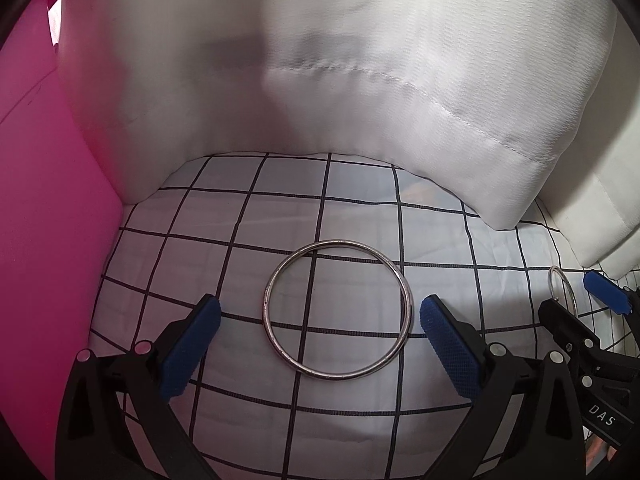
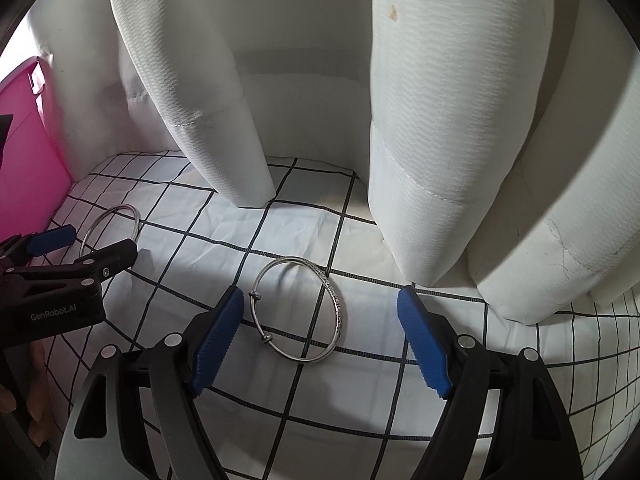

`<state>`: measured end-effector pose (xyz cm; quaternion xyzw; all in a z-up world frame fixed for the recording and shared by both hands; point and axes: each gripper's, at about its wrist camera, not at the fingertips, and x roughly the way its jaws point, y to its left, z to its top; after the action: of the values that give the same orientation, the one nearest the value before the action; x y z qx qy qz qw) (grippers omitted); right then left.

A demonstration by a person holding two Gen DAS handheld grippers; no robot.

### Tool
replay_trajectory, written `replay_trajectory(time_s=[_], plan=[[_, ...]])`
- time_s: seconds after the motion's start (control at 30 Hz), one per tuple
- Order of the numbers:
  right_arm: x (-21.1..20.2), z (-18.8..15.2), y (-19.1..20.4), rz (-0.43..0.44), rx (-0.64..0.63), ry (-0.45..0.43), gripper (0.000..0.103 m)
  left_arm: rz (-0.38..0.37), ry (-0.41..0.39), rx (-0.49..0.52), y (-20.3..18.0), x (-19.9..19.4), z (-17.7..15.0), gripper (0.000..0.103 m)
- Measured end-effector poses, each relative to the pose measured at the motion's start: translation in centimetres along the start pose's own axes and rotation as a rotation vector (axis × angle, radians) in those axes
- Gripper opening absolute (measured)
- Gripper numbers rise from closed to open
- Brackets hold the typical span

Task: Organize jewelry
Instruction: 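Close the left tool on the large ring while the right tool grips the small ring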

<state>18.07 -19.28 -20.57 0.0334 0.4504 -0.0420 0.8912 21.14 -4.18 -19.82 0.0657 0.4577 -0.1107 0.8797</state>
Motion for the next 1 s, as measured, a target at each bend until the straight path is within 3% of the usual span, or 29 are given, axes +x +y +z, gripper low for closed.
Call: replay_trajectory(time_s=[0.2, 0.33, 0.37, 1.0], plan=[[-0.8, -1.0, -0.3, 0.005, 0.0, -0.002, 0.072, -0.006, -0.014, 0.006, -0.2, -0.1, -0.9, 0.095], [-1.0, -1.2, 1.2, 0.022, -0.032, -0.012, 0.045, -0.014, -0.025, 0.026, -0.8, -0.8, -1.5, 0.077], [-1.0, -1.2, 1.5, 0.021, -0.042, -0.014, 0.043, -0.021, -0.025, 0.034, -1.0, -1.1, -1.6, 0.07], [-3.7, -3.4, 1.4, 0.082, 0.036, -0.026, 0.043, -0.058, -0.029, -0.011, 0.7, -4.9, -4.4, 0.069]])
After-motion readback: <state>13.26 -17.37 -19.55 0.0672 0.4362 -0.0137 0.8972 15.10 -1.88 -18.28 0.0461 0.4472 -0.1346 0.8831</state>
